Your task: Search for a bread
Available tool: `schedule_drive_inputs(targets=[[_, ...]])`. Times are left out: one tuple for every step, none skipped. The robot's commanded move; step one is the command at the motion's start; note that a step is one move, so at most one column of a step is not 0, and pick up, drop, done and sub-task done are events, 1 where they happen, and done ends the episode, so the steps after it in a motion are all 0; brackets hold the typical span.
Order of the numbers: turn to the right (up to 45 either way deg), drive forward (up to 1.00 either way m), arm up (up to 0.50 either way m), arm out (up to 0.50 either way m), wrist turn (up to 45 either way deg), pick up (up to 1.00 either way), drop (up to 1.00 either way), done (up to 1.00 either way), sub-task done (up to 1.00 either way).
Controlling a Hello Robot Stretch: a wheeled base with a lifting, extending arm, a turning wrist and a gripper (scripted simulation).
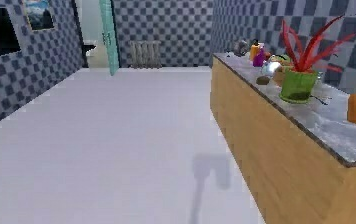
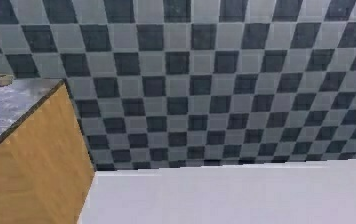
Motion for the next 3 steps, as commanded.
schedule_drive_inputs(targets=[[9.0,0.0,0.0,0.0,0.0,0.0,0.0,0.0,0.0],[0.0,0.75,0.0,0.0,0.0,0.0,0.0,0.0,0.0],[33.0,0.0,0.0,0.0,0.0,0.0,0.0,0.0,0.0]])
